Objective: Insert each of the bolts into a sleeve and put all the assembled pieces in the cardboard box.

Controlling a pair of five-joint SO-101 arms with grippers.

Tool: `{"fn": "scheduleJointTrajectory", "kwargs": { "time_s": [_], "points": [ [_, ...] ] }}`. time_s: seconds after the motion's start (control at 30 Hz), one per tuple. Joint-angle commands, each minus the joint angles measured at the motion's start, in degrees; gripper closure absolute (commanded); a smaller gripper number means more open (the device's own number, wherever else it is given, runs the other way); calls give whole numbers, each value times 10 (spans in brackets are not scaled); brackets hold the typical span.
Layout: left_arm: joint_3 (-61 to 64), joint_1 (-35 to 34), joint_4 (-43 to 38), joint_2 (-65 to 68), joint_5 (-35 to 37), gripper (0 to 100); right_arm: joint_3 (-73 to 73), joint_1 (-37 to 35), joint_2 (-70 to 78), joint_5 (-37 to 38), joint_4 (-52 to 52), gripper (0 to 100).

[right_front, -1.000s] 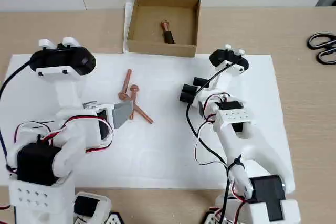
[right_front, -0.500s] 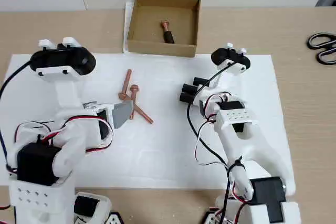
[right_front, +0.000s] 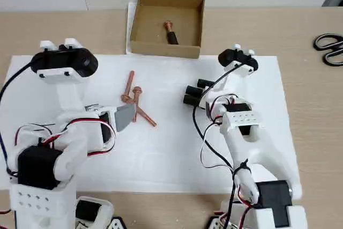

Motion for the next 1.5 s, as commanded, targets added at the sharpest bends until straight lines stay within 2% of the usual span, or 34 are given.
{"fn": "scheduleJointTrajectory", "kwargs": {
  "time_s": [0.0, 0.27, 0.5, 0.67, 0.97, 1.47],
  "points": [
    [-2, -2, 3, -7, -4, 725, -11, -7, -2, -1, 0, 991],
    [-2, -2, 3, -7, -4, 725, -11, -6, -7, 0, 0, 989],
    [-2, -2, 3, -7, -4, 725, -18, -6, -7, 0, 0, 879],
    [-2, -2, 3, -7, -4, 725, -19, -7, -7, -1, 0, 909],
    [-2, -2, 3, -7, -4, 725, -18, -58, -1, -2, -5, 916],
    [-1, -2, 3, -7, -4, 725, -15, -36, 0, -1, -1, 916]
  ]
}}
